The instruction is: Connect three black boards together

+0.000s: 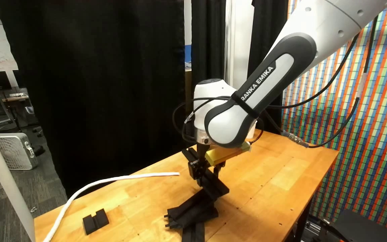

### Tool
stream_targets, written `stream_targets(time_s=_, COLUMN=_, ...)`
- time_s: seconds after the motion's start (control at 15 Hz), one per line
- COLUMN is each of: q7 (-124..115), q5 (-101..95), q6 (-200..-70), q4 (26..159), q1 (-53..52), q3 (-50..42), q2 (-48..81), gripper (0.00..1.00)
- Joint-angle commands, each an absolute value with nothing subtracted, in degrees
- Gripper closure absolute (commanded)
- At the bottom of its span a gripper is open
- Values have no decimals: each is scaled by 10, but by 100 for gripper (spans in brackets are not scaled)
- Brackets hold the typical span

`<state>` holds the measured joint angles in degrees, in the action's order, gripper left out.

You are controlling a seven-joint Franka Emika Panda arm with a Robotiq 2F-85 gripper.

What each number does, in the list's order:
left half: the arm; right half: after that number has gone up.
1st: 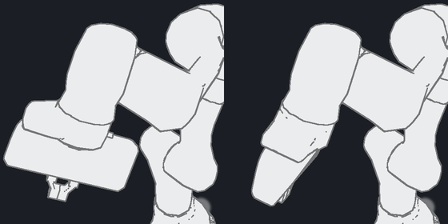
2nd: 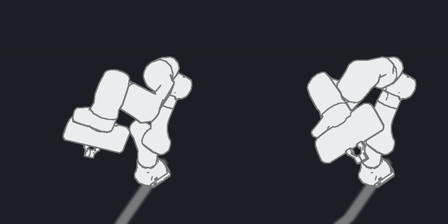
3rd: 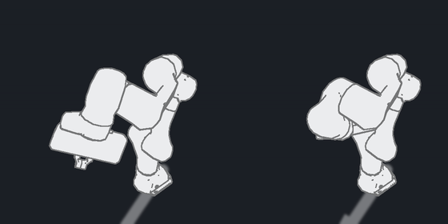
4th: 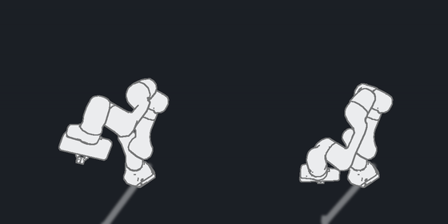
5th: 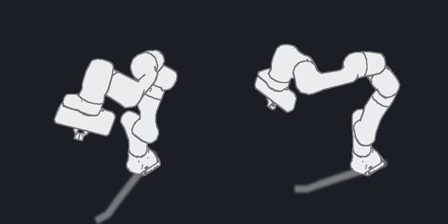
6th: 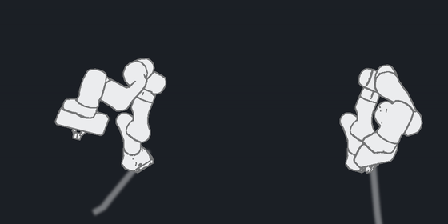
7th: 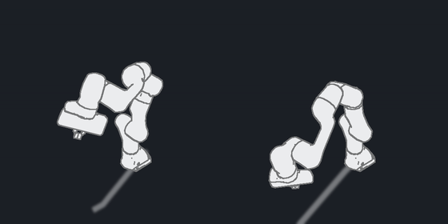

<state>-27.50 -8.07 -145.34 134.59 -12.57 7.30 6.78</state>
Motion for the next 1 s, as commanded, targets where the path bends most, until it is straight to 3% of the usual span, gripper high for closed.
stream_targets(time_s=0.0, q7=-131, q5=-72, q6=-1416, q4=1373, q1=-78, q3=48, q2=-11, gripper=54)
stream_targets(time_s=0.93, q7=490, q5=-78, q6=-1368, q4=1391, q1=17, q3=-48, q2=-51, gripper=54)
